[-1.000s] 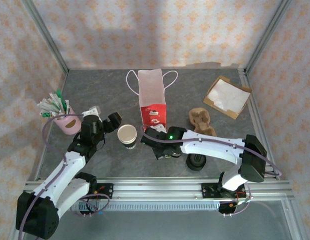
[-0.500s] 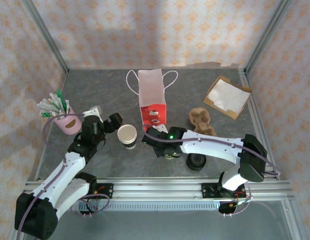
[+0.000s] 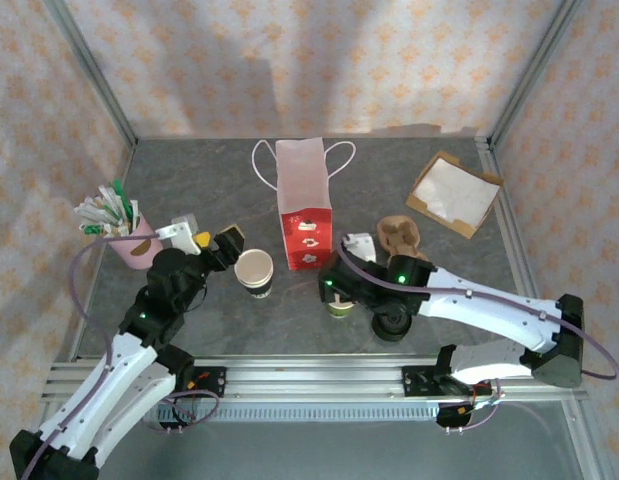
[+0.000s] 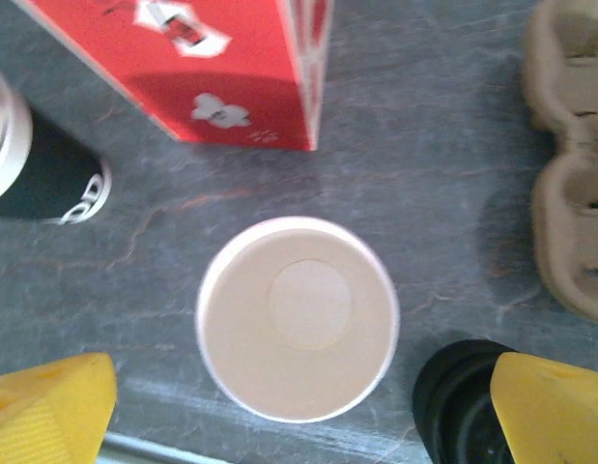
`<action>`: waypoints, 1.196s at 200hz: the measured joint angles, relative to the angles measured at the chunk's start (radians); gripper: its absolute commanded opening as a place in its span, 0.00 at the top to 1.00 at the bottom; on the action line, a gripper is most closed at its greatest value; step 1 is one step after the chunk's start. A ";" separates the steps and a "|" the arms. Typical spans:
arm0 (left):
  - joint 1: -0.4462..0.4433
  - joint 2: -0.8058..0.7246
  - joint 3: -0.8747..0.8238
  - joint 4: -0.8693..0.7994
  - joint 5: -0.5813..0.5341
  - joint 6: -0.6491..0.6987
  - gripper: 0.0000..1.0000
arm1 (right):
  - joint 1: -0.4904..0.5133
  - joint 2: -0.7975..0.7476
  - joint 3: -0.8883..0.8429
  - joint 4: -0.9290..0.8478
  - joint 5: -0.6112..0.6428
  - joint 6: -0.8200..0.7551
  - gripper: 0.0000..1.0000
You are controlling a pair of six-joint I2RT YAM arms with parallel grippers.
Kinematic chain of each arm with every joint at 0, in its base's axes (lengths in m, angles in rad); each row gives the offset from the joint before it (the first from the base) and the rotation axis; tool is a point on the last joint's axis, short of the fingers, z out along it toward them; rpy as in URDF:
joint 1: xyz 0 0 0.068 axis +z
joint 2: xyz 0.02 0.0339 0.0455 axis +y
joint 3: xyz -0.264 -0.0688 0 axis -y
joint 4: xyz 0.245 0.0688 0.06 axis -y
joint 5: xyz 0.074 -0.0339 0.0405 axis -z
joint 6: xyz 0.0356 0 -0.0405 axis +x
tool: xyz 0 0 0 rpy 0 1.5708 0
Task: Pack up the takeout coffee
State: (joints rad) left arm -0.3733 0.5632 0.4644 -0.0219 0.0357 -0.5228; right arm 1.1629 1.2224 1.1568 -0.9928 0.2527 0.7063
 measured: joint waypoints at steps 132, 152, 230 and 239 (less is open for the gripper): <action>-0.336 0.188 0.110 0.008 0.015 0.197 0.00 | -0.022 -0.304 -0.244 -0.155 0.088 0.219 0.00; -0.355 0.197 0.121 0.008 0.015 0.221 0.00 | -0.040 -0.345 -0.275 -0.185 0.061 0.264 0.03; -0.358 0.221 0.123 0.008 0.007 0.246 0.00 | -0.182 -0.362 -0.402 -0.147 -0.152 0.303 0.08; -0.358 0.227 0.124 0.008 0.008 0.246 0.00 | -0.185 -0.343 -0.402 -0.132 -0.168 0.298 0.08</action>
State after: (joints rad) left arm -0.7315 0.7906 0.5880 -0.0139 0.0433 -0.2771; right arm 0.9783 0.8795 0.7544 -1.1244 0.0849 1.0046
